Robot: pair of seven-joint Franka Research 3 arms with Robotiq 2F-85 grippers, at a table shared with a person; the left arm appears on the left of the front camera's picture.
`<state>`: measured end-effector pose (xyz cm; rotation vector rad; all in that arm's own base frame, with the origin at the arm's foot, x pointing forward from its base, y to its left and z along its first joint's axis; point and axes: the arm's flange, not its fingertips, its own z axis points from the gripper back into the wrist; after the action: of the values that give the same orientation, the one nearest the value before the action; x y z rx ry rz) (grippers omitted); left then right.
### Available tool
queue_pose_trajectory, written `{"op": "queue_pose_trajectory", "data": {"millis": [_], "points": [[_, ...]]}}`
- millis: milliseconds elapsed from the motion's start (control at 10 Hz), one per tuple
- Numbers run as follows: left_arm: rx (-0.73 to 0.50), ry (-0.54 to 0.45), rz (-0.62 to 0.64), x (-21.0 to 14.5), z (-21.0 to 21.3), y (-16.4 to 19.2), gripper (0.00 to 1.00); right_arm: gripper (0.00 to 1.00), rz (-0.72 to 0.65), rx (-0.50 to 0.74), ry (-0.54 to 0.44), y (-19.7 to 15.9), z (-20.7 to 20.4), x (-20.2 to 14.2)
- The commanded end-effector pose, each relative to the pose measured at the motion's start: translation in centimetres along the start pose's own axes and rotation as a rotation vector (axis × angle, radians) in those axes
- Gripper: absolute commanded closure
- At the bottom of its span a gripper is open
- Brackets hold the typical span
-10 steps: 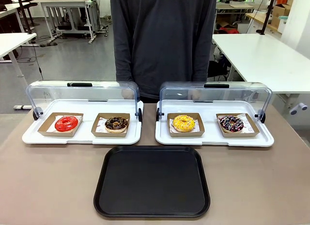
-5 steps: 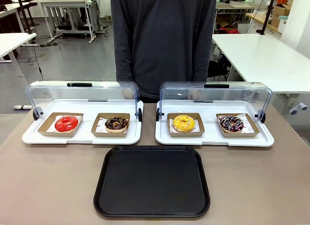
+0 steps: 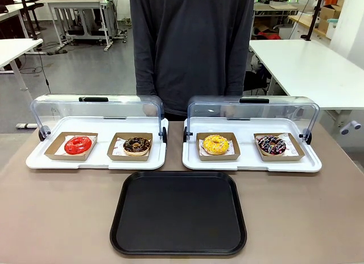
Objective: Move the third donut from the left to the tray.
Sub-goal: Pick up the Paper togo box containing the Donut indicated by the person and place it on the Handle tray.
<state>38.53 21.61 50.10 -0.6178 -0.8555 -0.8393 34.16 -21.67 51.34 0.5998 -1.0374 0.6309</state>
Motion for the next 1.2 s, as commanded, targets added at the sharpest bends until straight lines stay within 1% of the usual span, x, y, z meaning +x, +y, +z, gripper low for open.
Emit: {"op": "queue_pose_trajectory", "data": {"millis": [0,1100], "points": [[0.000,0.000,0.001,0.10,0.07,-0.10,0.00,0.00,0.011,-0.001,-0.009,-0.06,-0.05,0.20],[0.000,0.000,0.001,0.10,0.07,-0.10,0.00,0.00,0.011,-0.001,-0.009,-0.06,-0.05,0.20]]}}
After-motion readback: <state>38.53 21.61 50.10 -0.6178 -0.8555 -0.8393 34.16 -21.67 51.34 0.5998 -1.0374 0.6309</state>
